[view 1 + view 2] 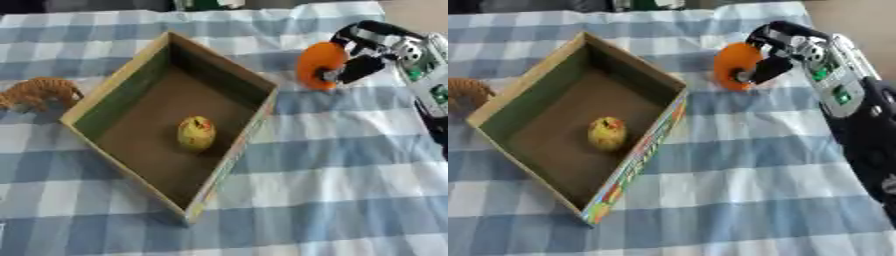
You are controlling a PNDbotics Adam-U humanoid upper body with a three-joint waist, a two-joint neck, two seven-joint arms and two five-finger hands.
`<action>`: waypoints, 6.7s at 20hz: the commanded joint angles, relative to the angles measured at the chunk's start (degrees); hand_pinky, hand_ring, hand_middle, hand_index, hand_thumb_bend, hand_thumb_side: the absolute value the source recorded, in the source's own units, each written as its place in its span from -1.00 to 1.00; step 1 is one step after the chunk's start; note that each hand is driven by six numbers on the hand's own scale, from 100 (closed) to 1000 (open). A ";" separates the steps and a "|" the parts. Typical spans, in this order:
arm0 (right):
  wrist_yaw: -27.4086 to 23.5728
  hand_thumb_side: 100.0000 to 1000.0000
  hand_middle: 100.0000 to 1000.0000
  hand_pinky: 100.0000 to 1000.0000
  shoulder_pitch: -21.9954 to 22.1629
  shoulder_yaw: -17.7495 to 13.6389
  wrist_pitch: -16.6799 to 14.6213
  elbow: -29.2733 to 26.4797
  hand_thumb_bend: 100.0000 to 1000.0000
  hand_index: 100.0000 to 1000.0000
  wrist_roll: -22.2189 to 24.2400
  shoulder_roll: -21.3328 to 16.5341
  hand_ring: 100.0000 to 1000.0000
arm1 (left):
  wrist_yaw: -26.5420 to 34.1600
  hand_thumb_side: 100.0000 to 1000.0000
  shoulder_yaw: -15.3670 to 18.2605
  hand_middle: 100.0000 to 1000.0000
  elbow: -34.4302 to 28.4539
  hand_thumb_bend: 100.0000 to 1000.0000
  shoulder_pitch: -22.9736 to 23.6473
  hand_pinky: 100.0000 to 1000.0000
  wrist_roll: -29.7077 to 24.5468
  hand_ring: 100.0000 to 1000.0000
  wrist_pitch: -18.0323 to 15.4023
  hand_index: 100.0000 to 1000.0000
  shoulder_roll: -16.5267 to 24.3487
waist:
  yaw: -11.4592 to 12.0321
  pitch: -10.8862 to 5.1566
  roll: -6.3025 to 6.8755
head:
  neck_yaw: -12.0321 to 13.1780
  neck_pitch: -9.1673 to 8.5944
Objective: Pick up objects on the table and place them in the box.
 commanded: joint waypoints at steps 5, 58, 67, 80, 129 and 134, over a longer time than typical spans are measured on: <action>-3.43 -1.00 -0.18 0.42 -0.30 -1.09 1.49 -3.53 -1.00 0.30 -1.59 -1.46 0.66 | 0.08 0.76 0.03 0.06 -0.97 -1.00 -0.24 -0.16 0.06 0.14 0.17 0.47 0.22 | -0.05 -1.31 0.00 | 0.02 -0.55; -4.79 -1.00 -0.08 0.34 -2.32 16.13 0.64 -21.72 -1.00 0.42 8.12 13.72 0.63 | 0.39 0.76 -0.37 0.06 -0.97 -1.00 -0.56 -0.15 -0.42 0.14 -0.02 0.47 -0.01 | 0.65 -1.66 -0.34 | -0.49 -0.46; -3.67 -0.52 0.33 0.46 -2.34 16.56 -2.41 -19.73 -0.48 0.74 10.48 14.87 0.82 | 0.42 0.76 -0.42 0.06 -0.97 -1.00 -0.53 -0.15 -0.55 0.14 0.02 0.46 -0.09 | 0.70 -1.48 -0.37 | -0.66 -0.72; -6.74 0.02 0.46 0.54 -2.30 10.27 -2.10 -27.53 0.30 0.86 7.29 13.45 0.93 | 0.34 0.76 -0.22 0.06 -0.97 -1.00 -0.31 -0.15 -0.35 0.14 0.11 0.46 -0.05 | 0.21 -1.75 -0.25 | -0.25 -0.62; -42.29 0.18 0.24 0.40 17.97 -11.66 -8.20 -44.74 -1.00 0.62 -42.95 -2.90 0.71 | -24.66 0.22 -0.82 0.20 -0.58 -1.00 -14.66 -0.04 -9.50 0.26 12.56 0.55 24.36 | -3.23 -3.75 0.97 | 4.17 2.73; -42.62 0.17 0.24 0.40 18.28 -11.84 -8.62 -44.74 -1.00 0.62 -43.17 -3.04 0.70 | -29.03 0.11 -2.13 0.20 3.18 -1.00 -18.05 -0.02 -16.36 0.27 13.02 0.56 26.90 | -3.49 -3.55 0.92 | 5.31 1.80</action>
